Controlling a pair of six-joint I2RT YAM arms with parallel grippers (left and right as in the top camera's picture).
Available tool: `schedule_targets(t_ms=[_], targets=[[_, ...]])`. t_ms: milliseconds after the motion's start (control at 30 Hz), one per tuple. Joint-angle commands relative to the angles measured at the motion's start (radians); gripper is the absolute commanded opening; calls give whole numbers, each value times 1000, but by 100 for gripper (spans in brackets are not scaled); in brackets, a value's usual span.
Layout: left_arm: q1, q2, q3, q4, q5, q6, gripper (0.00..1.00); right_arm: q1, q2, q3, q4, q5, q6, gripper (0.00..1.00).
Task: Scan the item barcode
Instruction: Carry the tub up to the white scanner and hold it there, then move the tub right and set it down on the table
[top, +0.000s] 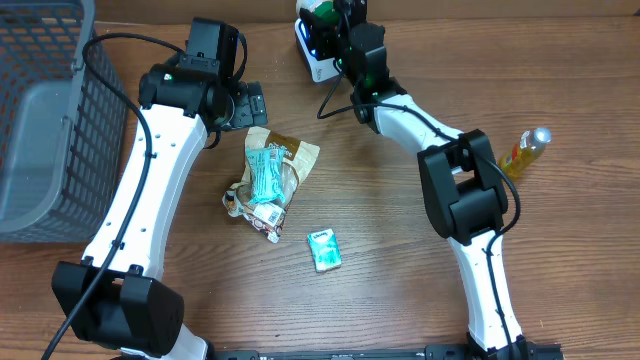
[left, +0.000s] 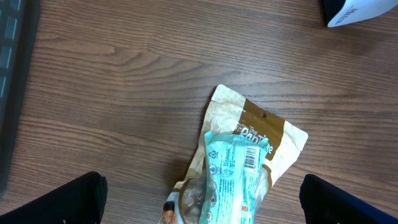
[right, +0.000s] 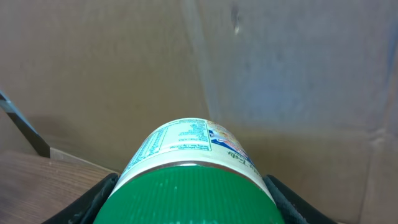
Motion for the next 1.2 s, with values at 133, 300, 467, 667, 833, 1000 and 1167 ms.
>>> schedule_targets(t_ms=[133,300,467,667,833,1000,1167], targets=[[-5,-12,17,0,-10,15,100,-33,-348,24,-278,-5,76,4],[-5,-12,17,0,-10,15,100,-53,-554,24,-761,-9,131,4],[-5,-12,17,0,-10,15,100,-76,-671,24,-1253,-8,130,4],[-5,-12,17,0,-10,15,100,-120,-659,10,-1762,0,130,5],[-5,-12,17,0,-10,15,100,-146,-649,-59,-1950,7,130,5],[-5,-12,17,0,-10,15,100,-171,-649,-97,-1996,11,131,5],[-5,-12,17,0,-10,15,100,-183,-649,-98,-1994,11,131,5]])
